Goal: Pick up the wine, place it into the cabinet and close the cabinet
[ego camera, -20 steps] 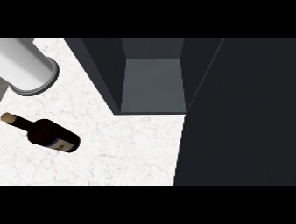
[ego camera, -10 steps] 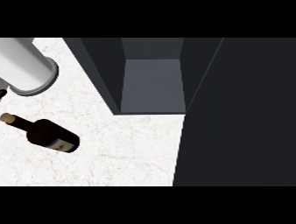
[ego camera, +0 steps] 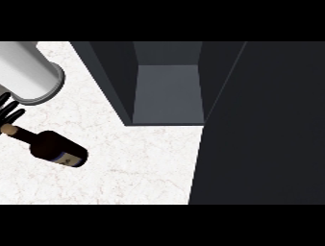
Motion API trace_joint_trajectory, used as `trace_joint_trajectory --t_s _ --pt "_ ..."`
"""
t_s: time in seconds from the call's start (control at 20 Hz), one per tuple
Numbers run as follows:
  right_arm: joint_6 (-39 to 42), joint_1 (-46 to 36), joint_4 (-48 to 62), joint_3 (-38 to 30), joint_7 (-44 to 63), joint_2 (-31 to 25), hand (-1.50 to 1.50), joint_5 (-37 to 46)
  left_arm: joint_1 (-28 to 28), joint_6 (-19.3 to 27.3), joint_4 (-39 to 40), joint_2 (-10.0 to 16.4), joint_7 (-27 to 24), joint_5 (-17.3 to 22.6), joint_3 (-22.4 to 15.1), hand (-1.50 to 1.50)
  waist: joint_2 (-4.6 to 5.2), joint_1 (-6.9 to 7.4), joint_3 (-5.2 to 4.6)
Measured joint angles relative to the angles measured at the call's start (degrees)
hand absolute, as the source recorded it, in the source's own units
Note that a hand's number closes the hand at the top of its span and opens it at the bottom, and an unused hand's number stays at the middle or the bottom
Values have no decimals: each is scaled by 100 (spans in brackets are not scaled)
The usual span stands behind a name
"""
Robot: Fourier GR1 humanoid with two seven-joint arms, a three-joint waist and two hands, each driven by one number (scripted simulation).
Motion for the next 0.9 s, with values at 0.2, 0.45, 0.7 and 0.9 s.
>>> trace_joint_trajectory --t_s 0.2,0.45,0.7,0.9 --pt "-2 -26 -7 -127 11 -35 -150 -13 -41 -274 441 -231 -469 -666 33 -150 1 -3 0" --pt "-48 -109 -16 -14 45 -9 -150 12 -251 -581 1084 -336 -992 -1259 94 -150 1 -10 -1" --pt "-92 -145 -28 -11 84 -28 -150 31 -372 -709 1689 -513 -1604 -2041 59 -150 3 -27 -3" --pt "-76 -173 -36 -107 94 -88 -150 11 -471 -748 2235 -485 -1993 -2475 77 -150 4 -32 -3"
